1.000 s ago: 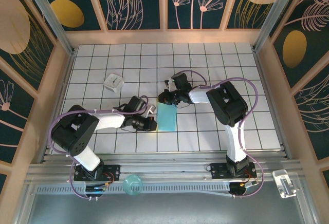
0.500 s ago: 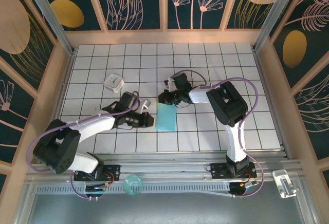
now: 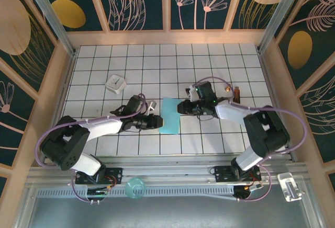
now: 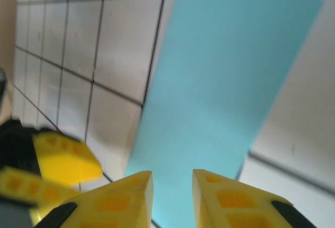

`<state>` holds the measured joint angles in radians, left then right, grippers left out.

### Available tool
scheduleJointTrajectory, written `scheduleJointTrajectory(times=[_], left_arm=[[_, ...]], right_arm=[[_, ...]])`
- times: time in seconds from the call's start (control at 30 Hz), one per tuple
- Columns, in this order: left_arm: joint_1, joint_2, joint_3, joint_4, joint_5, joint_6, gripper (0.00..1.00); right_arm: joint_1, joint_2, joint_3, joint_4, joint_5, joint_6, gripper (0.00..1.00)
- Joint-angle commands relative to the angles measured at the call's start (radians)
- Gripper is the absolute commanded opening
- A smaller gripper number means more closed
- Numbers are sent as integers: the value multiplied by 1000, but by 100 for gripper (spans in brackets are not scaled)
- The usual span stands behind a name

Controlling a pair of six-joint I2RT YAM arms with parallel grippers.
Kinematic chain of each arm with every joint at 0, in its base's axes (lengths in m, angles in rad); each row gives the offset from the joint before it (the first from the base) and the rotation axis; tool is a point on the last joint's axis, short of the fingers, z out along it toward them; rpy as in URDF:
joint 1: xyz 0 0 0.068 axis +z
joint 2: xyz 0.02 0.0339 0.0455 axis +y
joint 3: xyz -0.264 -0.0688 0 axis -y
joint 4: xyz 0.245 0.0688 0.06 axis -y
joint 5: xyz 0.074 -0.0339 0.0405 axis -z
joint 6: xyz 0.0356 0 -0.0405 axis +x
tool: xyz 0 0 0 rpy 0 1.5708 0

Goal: Fold a paper plane with a square sheet of paper (pick it up from the middle)
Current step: First fold in half a square sheet of paper at the center of the table.

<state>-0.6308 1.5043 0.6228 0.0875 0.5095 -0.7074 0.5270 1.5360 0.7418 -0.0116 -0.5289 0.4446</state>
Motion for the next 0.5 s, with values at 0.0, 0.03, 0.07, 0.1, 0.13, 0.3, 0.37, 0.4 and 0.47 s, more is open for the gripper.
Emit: scheduleJointTrajectory(times=[0.0, 0.03, 0.07, 0.1, 0.13, 0.3, 0.37, 0.4, 0.47], left_arm=[[1, 49, 23, 18, -29, 10, 35], [1, 58, 24, 6, -39, 8, 34], [1, 64, 21, 2, -47, 3, 34], [1, 66, 14, 8, -53, 1, 34], [1, 69, 9, 14, -53, -3, 34], [-26, 112, 2, 64, 45, -28, 34], [-43, 115, -15, 120, 99, -67, 34], [-52, 116, -24, 163, 131, -93, 34], [-72, 122, -27, 238, 190, -136, 34]], right_arm=[[39, -51, -78, -41, 89, 83, 28], [48, -57, -90, -35, 97, 102, 29], [61, -56, -98, -20, 100, 114, 29], [72, -47, -98, -6, 104, 123, 30], [80, -32, -93, 6, 104, 128, 30], [84, 48, -65, 61, 79, 133, 29], [73, 49, -53, 44, 87, 115, 29], [62, 47, -49, 34, 91, 105, 29], [32, 39, -45, 10, 99, 88, 29]])
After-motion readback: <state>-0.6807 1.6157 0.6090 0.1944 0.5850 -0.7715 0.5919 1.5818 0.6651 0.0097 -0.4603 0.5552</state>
